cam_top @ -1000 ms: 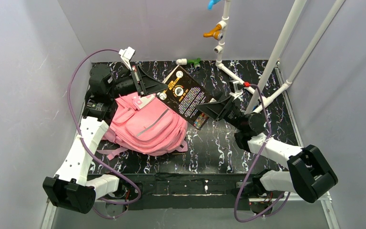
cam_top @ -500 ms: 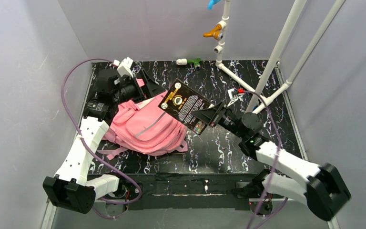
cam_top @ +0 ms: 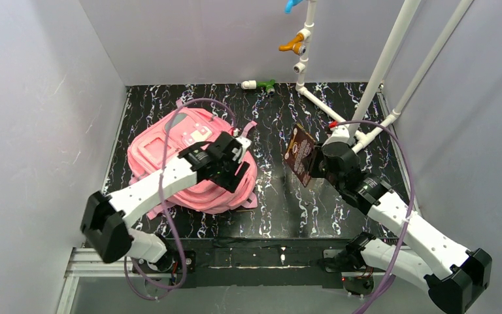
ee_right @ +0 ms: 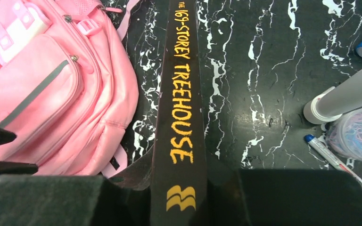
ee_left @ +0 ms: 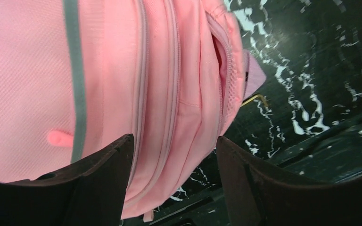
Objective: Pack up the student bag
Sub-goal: Place the book in the student bag.
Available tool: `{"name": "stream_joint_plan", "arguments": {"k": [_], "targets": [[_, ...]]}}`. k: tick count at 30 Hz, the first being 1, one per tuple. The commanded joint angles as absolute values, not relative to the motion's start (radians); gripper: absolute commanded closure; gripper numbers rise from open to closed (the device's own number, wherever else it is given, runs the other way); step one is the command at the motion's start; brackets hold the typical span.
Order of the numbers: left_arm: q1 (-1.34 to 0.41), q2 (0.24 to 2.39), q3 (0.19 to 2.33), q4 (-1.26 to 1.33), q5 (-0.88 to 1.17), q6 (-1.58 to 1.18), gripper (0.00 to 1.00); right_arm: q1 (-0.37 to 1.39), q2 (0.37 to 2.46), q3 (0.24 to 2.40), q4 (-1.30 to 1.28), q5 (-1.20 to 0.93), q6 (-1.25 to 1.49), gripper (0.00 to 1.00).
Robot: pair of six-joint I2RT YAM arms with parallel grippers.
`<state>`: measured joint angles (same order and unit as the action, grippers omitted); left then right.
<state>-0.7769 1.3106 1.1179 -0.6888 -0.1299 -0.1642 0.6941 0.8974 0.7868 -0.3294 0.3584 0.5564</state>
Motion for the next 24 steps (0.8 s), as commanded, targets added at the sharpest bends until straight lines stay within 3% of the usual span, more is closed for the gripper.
{"name": "stream_joint_plan", "arguments": {"k": [1,4,9,10,13,16,18,22,24], "targets": [[-0.806,1.435,1.197,-0.827,-0.111,-0.073,0.35,0.698,0.839,0.787,-0.264,0.372,0.482,0.99],[-0.82,1.483,1.207,-0.841,-0.093,-0.067,0.28,0.698,0.843,0.776,-0.246,0.326,0.482,0.99],[-0.823,1.525,1.219,-0.84,-0.015,-0.06,0.31,0.698,0.863,0.765,-0.24,0.265,0.482,0.99],[-0.822,1.535,1.219,-0.84,-0.023,-0.06,0.34,0.698,0.864,0.763,-0.237,0.255,0.482,0.99],[-0.822,1.562,1.234,-0.867,-0.115,-0.064,0.63,0.698,0.867,0.761,-0.23,0.239,0.482,0.99],[-0.823,1.538,1.239,-0.878,-0.17,-0.055,0.73,0.698,0.869,0.765,-0.234,0.233,0.476,0.99],[-0.823,1.53,1.238,-0.877,-0.176,-0.045,0.73,0.698,0.87,0.767,-0.234,0.232,0.473,0.99],[-0.823,1.542,1.239,-0.868,-0.056,-0.058,0.61,0.698,0.879,0.767,-0.224,0.225,0.466,0.99],[-0.823,1.562,1.237,-0.859,-0.009,-0.072,0.59,0.698,0.885,0.77,-0.224,0.215,0.466,0.99]]}}
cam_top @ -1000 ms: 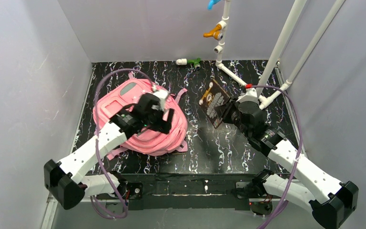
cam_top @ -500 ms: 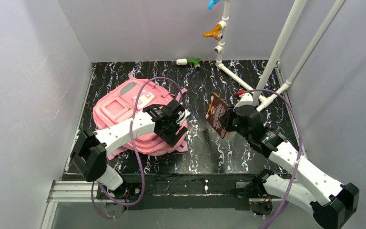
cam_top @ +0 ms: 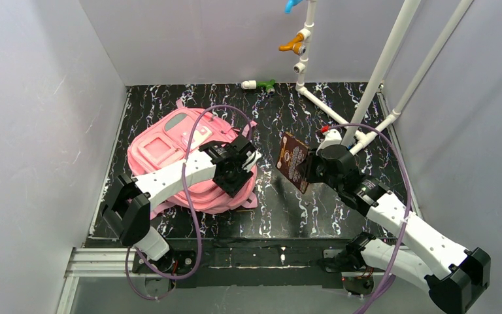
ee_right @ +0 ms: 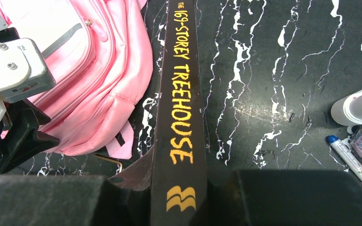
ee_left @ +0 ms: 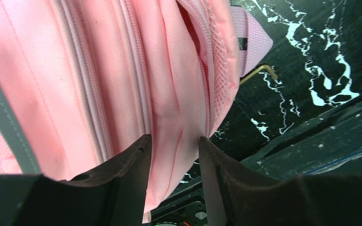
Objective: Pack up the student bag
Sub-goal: Place the book in the student bag.
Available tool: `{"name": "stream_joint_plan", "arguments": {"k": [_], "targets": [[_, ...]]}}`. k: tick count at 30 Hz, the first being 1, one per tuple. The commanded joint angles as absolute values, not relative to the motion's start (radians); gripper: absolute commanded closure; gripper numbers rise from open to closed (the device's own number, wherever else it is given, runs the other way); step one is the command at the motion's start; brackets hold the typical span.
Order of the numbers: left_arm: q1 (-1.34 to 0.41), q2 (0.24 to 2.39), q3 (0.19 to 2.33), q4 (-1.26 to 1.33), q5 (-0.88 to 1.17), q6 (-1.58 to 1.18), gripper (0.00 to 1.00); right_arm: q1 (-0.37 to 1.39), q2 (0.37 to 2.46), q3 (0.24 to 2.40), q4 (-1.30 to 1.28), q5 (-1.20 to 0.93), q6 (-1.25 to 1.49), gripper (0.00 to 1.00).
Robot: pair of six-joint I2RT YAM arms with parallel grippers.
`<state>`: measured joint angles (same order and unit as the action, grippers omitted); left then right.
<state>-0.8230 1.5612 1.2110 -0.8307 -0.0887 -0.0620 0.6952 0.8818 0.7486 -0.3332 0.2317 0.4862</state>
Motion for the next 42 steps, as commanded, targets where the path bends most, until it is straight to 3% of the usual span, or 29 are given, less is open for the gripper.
{"name": "stream_joint_plan", "arguments": {"k": [1,4,7,12,17,22,28,35,42], "targets": [[-0.823,1.576,1.237,-0.859,-0.013,-0.078,0.6,0.698,0.885,0.771,-0.224,0.211,0.466,0.99],[-0.823,1.613,1.228,-0.855,-0.077,-0.077,0.66,0.698,0.885,0.773,-0.227,0.204,0.467,0.99],[-0.824,1.612,1.237,-0.87,-0.204,-0.079,1.0,0.698,0.885,0.773,-0.233,0.204,0.462,0.99],[-0.822,1.323,1.225,-0.776,-0.535,-0.178,1.0,0.698,0.933,0.794,-0.284,0.182,0.44,0.99],[-0.818,0.982,1.084,-0.48,-0.522,-0.185,1.0,0.698,0.997,0.853,-0.282,0.055,0.473,0.99],[-0.816,0.914,1.075,-0.446,-0.591,-0.191,1.0,0.698,1.044,0.951,-0.265,-0.137,0.664,0.99],[-0.815,0.897,1.042,-0.366,-0.603,-0.139,1.0,0.698,1.08,0.915,-0.097,-0.267,0.928,0.99],[-0.816,0.918,1.073,-0.377,-0.561,-0.137,1.0,0.735,1.246,0.792,0.329,-0.373,1.26,0.99],[-0.816,0.906,1.09,-0.406,-0.473,-0.106,1.0,0.746,1.594,0.845,0.866,-0.175,1.537,0.99]]}}
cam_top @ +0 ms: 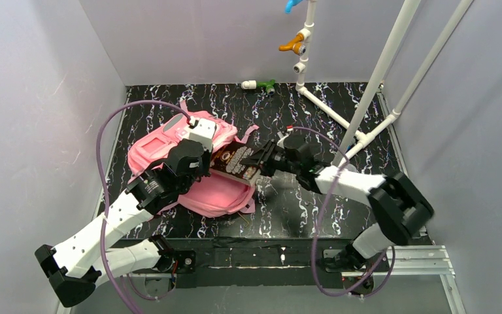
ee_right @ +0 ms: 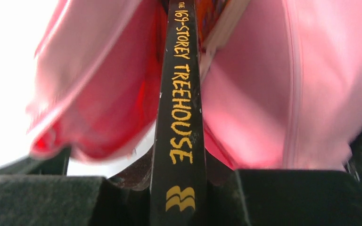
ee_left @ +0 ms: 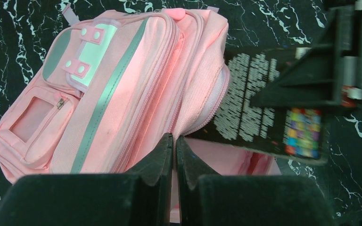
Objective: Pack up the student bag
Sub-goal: Place the book in the student bag.
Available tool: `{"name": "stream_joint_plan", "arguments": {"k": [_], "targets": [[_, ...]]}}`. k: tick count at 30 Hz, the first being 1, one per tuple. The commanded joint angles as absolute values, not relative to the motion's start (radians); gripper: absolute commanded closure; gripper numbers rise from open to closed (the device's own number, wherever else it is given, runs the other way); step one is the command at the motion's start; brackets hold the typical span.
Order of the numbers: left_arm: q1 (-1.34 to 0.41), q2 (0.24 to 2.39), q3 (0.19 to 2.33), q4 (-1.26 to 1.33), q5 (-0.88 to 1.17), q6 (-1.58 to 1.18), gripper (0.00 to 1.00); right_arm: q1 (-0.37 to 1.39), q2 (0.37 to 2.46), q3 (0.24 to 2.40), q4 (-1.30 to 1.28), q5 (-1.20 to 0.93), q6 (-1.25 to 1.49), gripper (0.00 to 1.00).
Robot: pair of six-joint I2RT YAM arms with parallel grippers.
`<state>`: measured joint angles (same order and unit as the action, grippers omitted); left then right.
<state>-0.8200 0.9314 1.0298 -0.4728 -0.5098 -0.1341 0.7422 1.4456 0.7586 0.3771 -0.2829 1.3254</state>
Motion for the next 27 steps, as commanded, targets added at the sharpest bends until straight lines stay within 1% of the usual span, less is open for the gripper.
{"name": "stream_joint_plan", "arguments": {"k": [1,3,5,8,9,10,11,13,14,15,18,21,23,25,27], "targets": [[-0.815,0.906,1.092,-0.408,-0.428,-0.092,1.0,0.752,1.657,0.872,0.927,-0.149,1.567,0.99],[-0.815,0.911,1.104,-0.422,-0.351,-0.059,1.0,0.766,1.798,0.947,1.084,-0.106,1.585,0.99],[-0.816,0.924,1.125,-0.452,-0.277,-0.028,1.0,0.784,1.932,1.033,1.208,-0.046,1.545,0.99],[-0.815,0.937,1.145,-0.504,-0.447,-0.013,1.0,0.797,2.141,1.195,1.304,-0.005,1.456,0.99],[-0.814,0.93,1.148,-0.512,-0.442,0.044,1.0,0.801,2.201,1.254,1.31,0.02,1.433,0.99],[-0.814,0.919,1.148,-0.511,-0.417,0.088,1.0,0.802,2.255,1.316,1.299,0.013,1.409,0.94],[-0.813,0.907,1.146,-0.507,-0.379,0.101,1.0,0.802,2.308,1.385,1.264,-0.026,1.398,0.81],[-0.814,0.891,1.134,-0.49,-0.315,0.108,1.0,0.813,2.375,1.452,1.246,-0.039,1.362,0.65],[-0.814,0.889,1.128,-0.485,-0.295,0.102,1.0,0.818,2.384,1.459,1.213,-0.034,1.341,0.57],[-0.814,0.89,1.123,-0.484,-0.288,0.095,1.0,0.819,2.381,1.444,1.184,-0.029,1.317,0.51],[-0.815,0.903,1.113,-0.482,-0.325,0.076,1.0,0.815,2.319,1.317,1.158,-0.039,1.291,0.35],[-0.815,0.906,1.107,-0.481,-0.323,0.075,1.0,0.812,2.195,1.158,1.086,-0.109,1.212,0.24],[-0.815,0.903,1.107,-0.481,-0.316,0.08,1.0,0.81,2.109,1.063,1.008,-0.141,1.161,0.19],[-0.814,0.897,1.106,-0.478,-0.315,0.084,1.0,0.811,2.045,0.976,0.996,-0.168,1.131,0.19],[-0.814,0.894,1.105,-0.478,-0.318,0.084,1.0,0.813,2.0,0.932,0.963,-0.171,1.098,0.18]]}}
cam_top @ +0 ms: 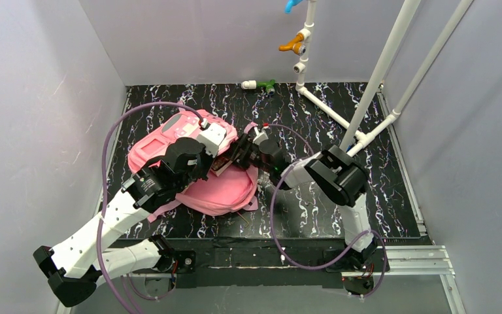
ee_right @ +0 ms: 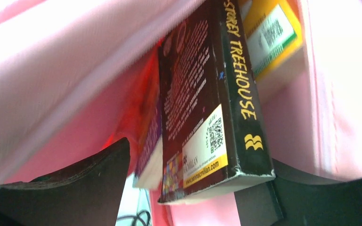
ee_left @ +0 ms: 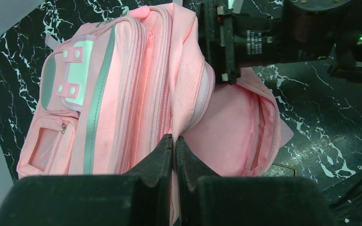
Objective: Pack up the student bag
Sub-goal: Place the book in the student bag.
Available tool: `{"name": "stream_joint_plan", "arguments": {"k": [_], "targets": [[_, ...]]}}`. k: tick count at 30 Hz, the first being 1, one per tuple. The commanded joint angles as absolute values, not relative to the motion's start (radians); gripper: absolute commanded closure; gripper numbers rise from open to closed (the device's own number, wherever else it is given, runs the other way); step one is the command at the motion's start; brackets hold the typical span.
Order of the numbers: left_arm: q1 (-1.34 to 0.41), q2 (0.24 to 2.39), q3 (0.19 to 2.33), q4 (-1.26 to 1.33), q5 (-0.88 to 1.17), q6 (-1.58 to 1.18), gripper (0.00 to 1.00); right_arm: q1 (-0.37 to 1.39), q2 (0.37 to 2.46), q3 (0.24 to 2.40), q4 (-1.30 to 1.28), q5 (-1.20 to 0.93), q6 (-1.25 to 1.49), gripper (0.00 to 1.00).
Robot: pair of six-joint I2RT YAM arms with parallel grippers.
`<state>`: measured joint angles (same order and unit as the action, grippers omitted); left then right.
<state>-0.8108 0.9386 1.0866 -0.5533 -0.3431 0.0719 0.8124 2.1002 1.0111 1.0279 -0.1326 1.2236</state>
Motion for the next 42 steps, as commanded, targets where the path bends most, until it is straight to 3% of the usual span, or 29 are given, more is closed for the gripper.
{"name": "stream_joint_plan", "arguments": {"k": [1,6,9,10,11,14,17,19,25,31,34,37,42], "targets": [[-0.815,0.893,1.104,-0.479,-0.316,0.082,1.0,0.813,1.991,0.935,0.946,-0.175,1.086,0.19],[-0.814,0.889,1.109,-0.49,-0.299,0.058,1.0,0.836,2.032,1.005,0.956,-0.166,1.108,0.44],[-0.814,0.887,1.115,-0.5,-0.296,0.042,1.0,0.838,2.108,1.139,0.974,-0.122,1.107,0.66],[-0.814,0.887,1.115,-0.5,-0.295,0.035,1.0,0.839,2.15,1.201,0.984,-0.112,1.09,0.68],[-0.814,0.888,1.116,-0.499,-0.295,0.029,1.0,0.839,2.19,1.262,0.991,-0.115,1.077,0.65],[-0.815,0.895,1.119,-0.497,-0.302,0.022,1.0,0.83,2.237,1.321,0.956,-0.138,1.105,0.39],[-0.813,0.889,1.107,-0.481,-0.31,0.027,1.0,0.828,2.127,1.206,0.885,-0.132,1.066,0.22],[-0.813,0.886,1.099,-0.472,-0.318,0.028,1.0,0.827,2.049,1.116,0.828,-0.133,1.029,0.17],[-0.814,0.877,1.09,-0.475,-0.32,0.031,1.0,0.839,1.971,0.964,0.866,-0.146,1.024,0.21],[-0.814,0.874,1.087,-0.484,-0.315,0.008,1.0,0.842,2.135,1.158,0.96,-0.147,0.989,0.5],[-0.815,0.886,1.087,-0.483,-0.32,-0.051,1.0,0.839,2.195,1.242,0.941,-0.147,0.934,0.57],[-0.814,0.921,1.102,-0.493,-0.377,-0.129,1.0,0.833,2.108,1.158,0.844,-0.147,0.89,0.55],[-0.813,1.051,1.141,-0.521,-0.463,-0.253,1.0,0.831,1.791,0.911,0.465,-0.133,0.605,0.3]]}}
